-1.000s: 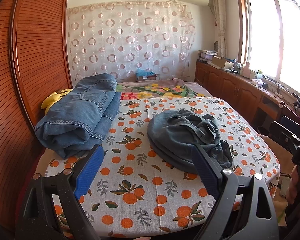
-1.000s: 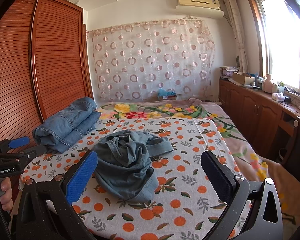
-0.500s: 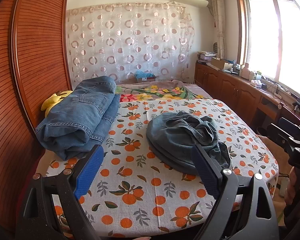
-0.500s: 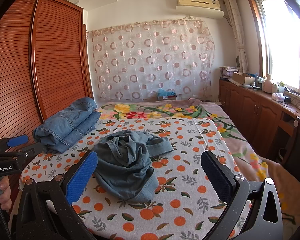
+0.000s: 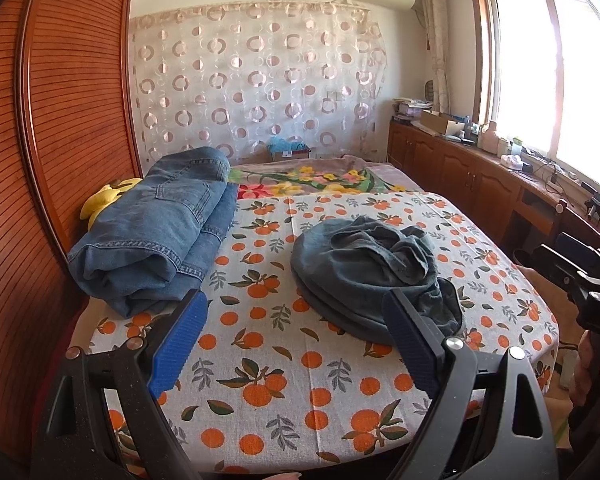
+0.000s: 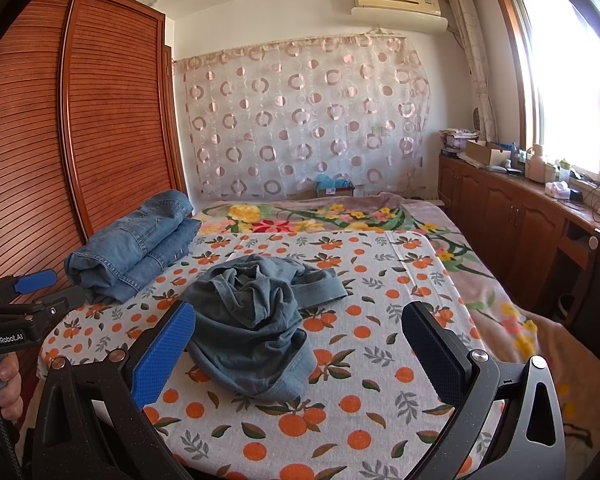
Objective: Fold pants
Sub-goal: 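Move both tools toward the crumpled grey-blue pants on the bed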
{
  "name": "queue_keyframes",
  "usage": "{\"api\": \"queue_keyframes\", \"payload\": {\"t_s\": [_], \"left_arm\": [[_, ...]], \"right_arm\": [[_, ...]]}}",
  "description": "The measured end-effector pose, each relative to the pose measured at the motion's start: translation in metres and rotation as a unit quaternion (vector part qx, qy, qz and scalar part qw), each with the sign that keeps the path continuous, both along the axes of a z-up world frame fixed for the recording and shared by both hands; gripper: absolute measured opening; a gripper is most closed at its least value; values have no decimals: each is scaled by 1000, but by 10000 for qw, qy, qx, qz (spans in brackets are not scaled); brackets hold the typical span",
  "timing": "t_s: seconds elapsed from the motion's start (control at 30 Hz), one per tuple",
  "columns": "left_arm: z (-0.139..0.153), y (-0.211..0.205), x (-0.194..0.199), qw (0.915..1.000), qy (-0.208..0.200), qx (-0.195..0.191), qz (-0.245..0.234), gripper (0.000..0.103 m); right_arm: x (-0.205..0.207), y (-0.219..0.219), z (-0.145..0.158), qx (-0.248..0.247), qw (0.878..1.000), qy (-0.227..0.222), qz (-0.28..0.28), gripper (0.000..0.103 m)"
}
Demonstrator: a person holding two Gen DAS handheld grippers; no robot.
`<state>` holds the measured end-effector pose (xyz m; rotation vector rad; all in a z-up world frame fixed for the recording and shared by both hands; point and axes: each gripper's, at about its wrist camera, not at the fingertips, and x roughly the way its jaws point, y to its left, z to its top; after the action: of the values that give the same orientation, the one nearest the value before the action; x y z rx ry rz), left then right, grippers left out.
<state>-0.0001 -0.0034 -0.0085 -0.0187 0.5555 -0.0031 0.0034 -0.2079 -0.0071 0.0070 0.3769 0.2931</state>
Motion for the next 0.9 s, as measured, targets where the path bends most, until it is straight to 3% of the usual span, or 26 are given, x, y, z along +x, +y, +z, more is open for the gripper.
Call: {"api": "queue_keyframes", "payload": {"t_s": [0.33, 0.6, 0.9], "left_arm": [[-39, 4, 22, 9987, 471, -34, -171, 90], [-61, 10, 42, 9970, 663, -135, -368, 90], [-80, 24, 53, 9954, 833, -205, -426, 89]], "right_arm": [[19, -5, -15, -137, 9993, 300, 195, 100], [47, 2, -25, -294, 9962, 643, 507, 76], [77, 20, -42, -470, 9858, 1269, 997, 68]]}}
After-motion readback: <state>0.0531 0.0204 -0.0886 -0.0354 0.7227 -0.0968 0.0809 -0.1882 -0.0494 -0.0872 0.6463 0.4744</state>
